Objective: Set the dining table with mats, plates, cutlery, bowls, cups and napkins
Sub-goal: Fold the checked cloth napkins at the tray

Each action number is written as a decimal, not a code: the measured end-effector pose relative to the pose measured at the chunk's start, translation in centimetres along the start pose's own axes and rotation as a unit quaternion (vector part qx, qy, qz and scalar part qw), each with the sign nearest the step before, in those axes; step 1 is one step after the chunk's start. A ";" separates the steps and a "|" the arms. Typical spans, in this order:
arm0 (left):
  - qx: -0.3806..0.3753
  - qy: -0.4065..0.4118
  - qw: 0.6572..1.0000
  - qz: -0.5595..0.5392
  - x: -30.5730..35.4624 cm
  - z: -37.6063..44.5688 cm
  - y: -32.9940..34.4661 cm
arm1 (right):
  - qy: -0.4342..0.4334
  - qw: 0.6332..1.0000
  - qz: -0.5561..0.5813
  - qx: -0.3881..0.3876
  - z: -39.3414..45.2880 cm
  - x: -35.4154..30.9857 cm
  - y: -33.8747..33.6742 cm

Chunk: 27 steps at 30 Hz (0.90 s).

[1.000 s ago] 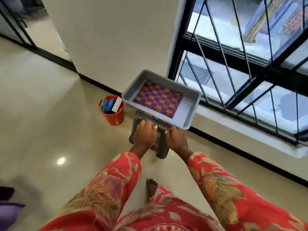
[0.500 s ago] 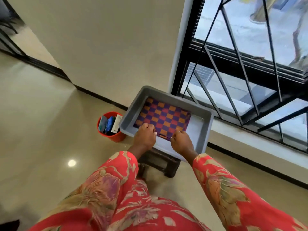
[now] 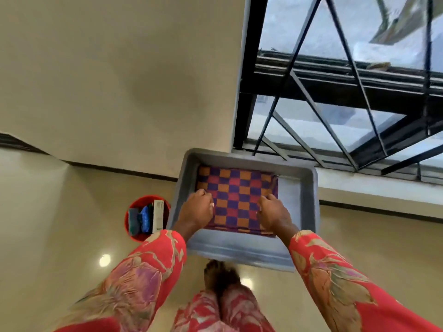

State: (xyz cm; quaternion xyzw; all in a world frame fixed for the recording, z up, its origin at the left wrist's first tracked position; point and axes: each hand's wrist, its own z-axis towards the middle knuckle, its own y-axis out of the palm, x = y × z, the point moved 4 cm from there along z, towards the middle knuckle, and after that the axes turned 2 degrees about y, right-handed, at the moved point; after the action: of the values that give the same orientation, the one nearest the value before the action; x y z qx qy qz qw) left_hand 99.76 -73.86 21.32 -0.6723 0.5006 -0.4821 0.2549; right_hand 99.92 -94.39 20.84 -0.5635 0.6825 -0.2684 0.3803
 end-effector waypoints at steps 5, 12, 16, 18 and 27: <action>-0.010 0.005 1.000 -0.001 -1.5 5.6 1.3 | 0.008 1.000 -0.019 0.006 5.2 0.4 0.6; -0.020 0.015 1.000 0.014 -3.6 14.1 5.0 | -0.006 0.999 -0.020 0.035 14.1 1.7 2.8; -0.041 0.005 0.998 0.049 -4.8 17.6 7.5 | -0.046 0.996 -0.051 0.051 18.1 1.2 4.4; -0.050 0.010 0.995 0.080 -5.2 18.8 8.3 | -0.053 0.994 -0.071 0.057 19.1 0.9 4.9; 0.027 0.094 0.980 0.174 -4.3 18.1 7.3 | -0.043 0.992 -0.091 0.069 19.5 0.3 5.2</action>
State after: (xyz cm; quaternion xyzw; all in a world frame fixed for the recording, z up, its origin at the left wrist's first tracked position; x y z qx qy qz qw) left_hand 112.85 -75.18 6.26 -0.5192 0.6187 -0.5046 0.3049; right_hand 113.00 -92.28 5.60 -0.6069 0.5908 -0.3240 0.4215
